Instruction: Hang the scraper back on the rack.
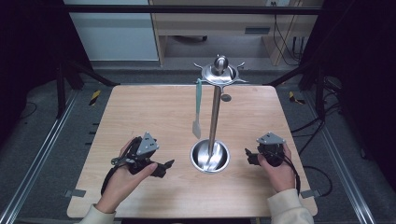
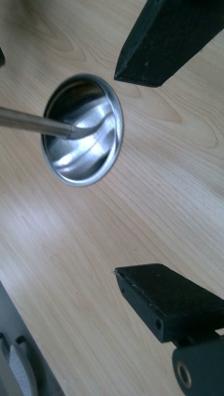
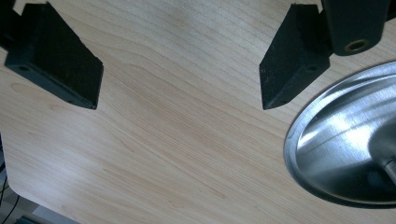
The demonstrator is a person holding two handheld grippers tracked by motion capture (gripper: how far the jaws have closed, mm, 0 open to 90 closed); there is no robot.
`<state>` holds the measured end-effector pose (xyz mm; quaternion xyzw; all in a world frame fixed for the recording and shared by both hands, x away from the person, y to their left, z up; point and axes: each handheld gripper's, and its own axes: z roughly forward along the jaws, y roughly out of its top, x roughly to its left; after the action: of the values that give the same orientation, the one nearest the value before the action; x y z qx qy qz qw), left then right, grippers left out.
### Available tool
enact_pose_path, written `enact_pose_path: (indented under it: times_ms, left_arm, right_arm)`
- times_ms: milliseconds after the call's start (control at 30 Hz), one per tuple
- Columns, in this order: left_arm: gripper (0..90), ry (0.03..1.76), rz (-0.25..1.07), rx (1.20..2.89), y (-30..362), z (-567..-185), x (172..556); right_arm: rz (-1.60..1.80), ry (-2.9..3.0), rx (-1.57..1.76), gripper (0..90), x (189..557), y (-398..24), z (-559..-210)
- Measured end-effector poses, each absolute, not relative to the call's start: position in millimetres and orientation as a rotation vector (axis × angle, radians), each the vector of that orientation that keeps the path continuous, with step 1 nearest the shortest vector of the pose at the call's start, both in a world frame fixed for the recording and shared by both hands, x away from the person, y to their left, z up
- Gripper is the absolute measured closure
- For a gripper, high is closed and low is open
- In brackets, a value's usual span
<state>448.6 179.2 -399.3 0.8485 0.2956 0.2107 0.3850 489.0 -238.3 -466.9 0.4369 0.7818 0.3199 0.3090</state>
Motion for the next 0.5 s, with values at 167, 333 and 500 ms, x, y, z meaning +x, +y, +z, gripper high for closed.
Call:
enact_pose_path:
  times_ms: [167,333,500]
  left_arm:
    - [6.9,0.791,0.552,2.163,191.8,-409.4,453.1]
    - [7.3,0.839,0.561,2.131,207.4,-419.4,459.3]
    - [7.4,0.880,0.567,2.113,218.1,-428.1,465.9]
  right_arm:
    - [0.845,2.068,1.156,13.9,489.2,-238.4,-467.0]
    - [0.838,2.064,1.151,14.2,489.1,-238.2,-467.1]
    - [0.843,2.042,1.148,14.8,488.6,-239.3,-465.5]
